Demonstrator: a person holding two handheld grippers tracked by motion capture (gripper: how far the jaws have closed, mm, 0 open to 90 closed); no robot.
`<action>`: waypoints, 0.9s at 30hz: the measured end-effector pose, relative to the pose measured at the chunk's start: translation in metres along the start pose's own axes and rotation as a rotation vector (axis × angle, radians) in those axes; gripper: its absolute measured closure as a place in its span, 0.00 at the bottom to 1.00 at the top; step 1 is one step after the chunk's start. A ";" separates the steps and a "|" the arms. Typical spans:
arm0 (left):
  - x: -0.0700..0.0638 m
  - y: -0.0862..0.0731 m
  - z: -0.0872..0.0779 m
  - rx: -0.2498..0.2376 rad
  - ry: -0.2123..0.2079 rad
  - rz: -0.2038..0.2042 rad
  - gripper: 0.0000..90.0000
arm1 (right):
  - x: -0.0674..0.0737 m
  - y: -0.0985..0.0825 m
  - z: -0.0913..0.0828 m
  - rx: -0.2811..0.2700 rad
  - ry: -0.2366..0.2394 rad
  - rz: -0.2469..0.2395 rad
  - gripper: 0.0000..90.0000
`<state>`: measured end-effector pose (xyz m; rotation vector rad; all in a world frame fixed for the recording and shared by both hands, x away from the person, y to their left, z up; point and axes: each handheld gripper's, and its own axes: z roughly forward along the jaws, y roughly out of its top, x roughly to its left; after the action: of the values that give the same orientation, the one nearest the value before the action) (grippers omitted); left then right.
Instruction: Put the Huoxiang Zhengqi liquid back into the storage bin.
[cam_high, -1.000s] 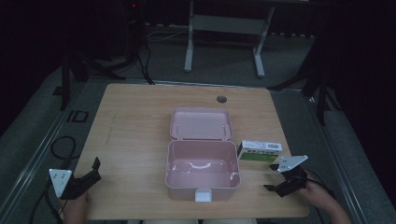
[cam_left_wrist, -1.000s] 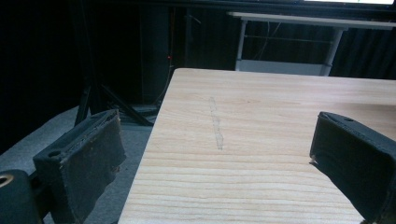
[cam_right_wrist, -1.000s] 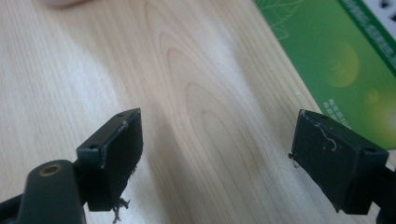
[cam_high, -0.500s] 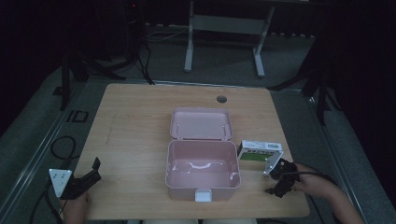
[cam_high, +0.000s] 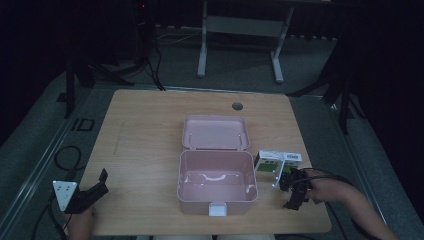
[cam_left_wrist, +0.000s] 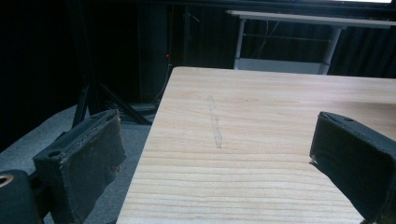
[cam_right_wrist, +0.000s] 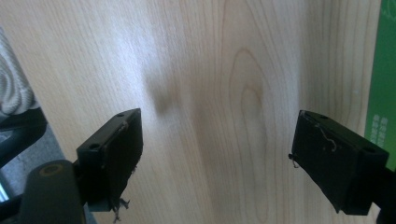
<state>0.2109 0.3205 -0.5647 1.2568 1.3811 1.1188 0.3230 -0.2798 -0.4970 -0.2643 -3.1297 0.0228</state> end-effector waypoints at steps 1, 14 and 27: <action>0.000 0.000 0.000 0.000 0.000 -0.002 0.03 | -0.001 0.003 -0.004 0.000 0.019 0.006 0.18; 0.000 0.000 0.000 0.000 0.000 -0.002 0.03 | 0.002 0.017 -0.026 0.056 -0.001 -0.088 0.15; 0.000 0.000 0.000 0.001 -0.001 -0.003 0.03 | -0.010 0.018 -0.054 0.038 -0.044 -0.108 0.19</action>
<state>0.2108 0.3210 -0.5647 1.2557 1.3823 1.1153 0.3362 -0.2632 -0.4429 -0.0957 -3.1785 0.0889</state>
